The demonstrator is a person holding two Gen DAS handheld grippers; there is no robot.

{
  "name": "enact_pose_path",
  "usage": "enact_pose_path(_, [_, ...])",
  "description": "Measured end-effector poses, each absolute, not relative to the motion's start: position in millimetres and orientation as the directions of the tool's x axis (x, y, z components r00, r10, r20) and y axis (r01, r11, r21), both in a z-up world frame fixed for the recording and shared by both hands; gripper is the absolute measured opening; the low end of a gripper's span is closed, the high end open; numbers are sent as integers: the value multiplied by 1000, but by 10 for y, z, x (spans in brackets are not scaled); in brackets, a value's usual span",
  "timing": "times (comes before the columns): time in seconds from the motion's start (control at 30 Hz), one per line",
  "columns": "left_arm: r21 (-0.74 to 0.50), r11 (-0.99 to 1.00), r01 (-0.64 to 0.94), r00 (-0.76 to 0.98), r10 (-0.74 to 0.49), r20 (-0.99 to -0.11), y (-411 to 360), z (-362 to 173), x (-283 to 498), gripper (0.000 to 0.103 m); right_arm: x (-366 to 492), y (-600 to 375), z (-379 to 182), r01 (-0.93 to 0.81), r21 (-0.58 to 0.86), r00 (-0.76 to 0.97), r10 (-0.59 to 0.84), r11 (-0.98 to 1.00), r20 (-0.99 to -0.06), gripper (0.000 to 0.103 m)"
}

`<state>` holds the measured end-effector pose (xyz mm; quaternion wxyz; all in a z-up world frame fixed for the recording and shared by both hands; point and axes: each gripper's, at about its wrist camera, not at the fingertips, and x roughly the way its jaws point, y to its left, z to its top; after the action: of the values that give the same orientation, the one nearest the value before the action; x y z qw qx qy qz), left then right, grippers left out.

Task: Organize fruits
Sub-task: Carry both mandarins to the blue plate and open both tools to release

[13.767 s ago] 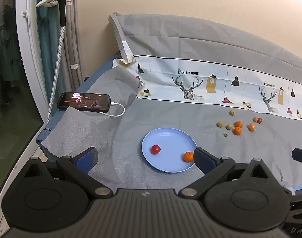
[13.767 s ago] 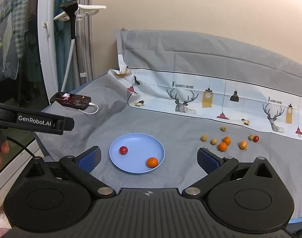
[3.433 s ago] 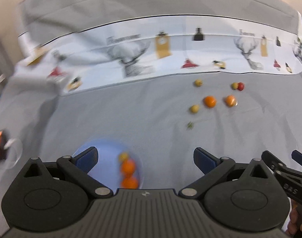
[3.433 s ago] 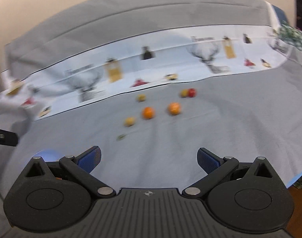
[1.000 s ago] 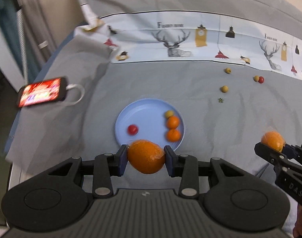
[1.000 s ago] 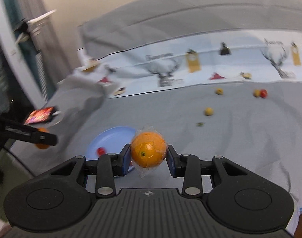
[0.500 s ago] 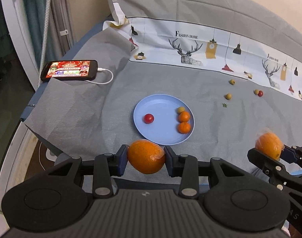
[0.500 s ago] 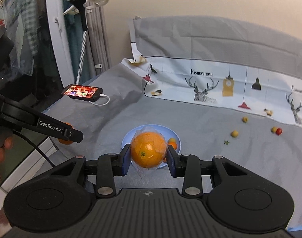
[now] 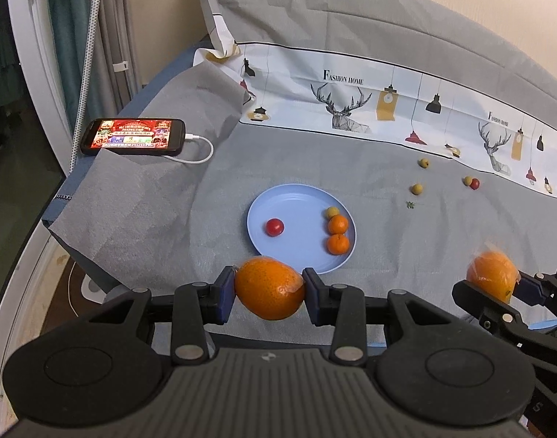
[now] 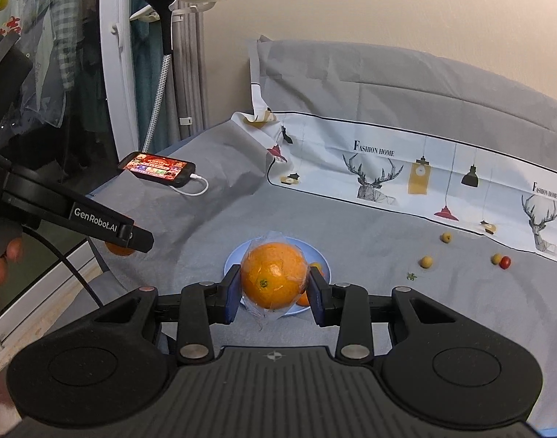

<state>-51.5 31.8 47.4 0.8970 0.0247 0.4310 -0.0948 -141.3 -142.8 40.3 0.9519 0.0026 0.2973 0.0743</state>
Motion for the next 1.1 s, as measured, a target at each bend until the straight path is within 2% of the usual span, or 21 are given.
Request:
enact_pose_path(0.53, [-37,983,182,571,-136,-810,307,324,-257,43,-1185,-1411,296,-137,50,778,139,989,-613,39])
enact_pose_path(1.1, [-17,979,203,470,-113,-876,22,-223,682,43,-327,-1524,-289,-107,98,673,145,989,-725,39])
